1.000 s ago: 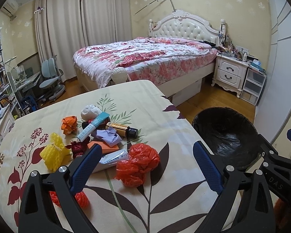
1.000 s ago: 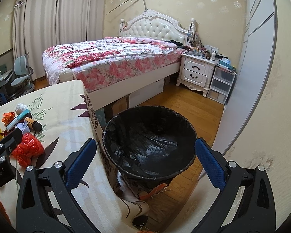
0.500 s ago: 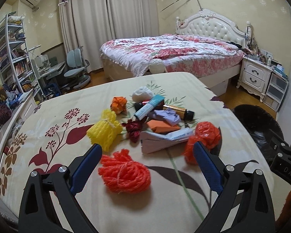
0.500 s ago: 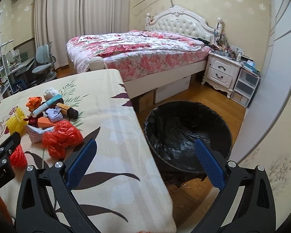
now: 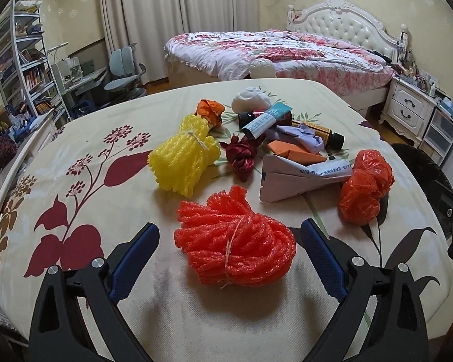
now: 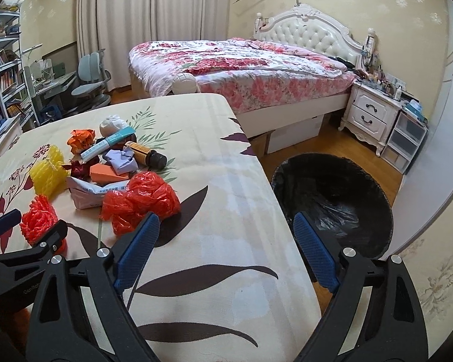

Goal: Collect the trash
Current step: 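Grasp the orange net with the left tool while the right tool grasps the red plastic bag, then carry the red bag in the right tool over the wastebasket while the left holds the orange net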

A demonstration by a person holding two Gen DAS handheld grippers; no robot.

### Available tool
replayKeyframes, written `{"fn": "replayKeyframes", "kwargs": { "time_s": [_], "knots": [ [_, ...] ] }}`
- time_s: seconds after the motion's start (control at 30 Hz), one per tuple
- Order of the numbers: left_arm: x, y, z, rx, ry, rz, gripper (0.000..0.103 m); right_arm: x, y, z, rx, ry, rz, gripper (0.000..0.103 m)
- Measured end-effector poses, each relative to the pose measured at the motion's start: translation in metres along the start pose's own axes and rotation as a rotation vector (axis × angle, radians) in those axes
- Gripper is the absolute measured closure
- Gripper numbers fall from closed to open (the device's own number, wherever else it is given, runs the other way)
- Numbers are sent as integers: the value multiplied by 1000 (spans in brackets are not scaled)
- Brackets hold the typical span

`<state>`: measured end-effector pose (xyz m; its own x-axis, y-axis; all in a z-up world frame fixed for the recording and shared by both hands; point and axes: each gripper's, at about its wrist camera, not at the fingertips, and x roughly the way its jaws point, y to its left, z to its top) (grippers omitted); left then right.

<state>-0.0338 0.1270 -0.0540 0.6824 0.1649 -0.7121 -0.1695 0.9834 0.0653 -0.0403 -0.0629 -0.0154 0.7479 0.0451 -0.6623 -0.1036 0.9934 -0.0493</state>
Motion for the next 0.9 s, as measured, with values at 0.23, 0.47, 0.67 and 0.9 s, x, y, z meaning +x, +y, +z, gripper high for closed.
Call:
{"fn": "replayKeyframes", "kwargs": {
  "time_s": [0.23, 0.47, 0.67, 0.9],
  "knots": [
    [4, 6, -4, -17, 40, -59, 39, 9, 18, 2, -33, 22, 33, 15],
    [-10, 19, -2, -20, -12, -44, 41, 20, 47, 4, -79, 47, 87, 15],
    [-11, 30, 3, -32, -25, -23, 41, 36, 69, 3, -120, 77, 96, 23],
    [-5, 30, 5, -36, -16, -25, 41, 40, 66, 2, -102, 100, 123, 48]
  ]
}}
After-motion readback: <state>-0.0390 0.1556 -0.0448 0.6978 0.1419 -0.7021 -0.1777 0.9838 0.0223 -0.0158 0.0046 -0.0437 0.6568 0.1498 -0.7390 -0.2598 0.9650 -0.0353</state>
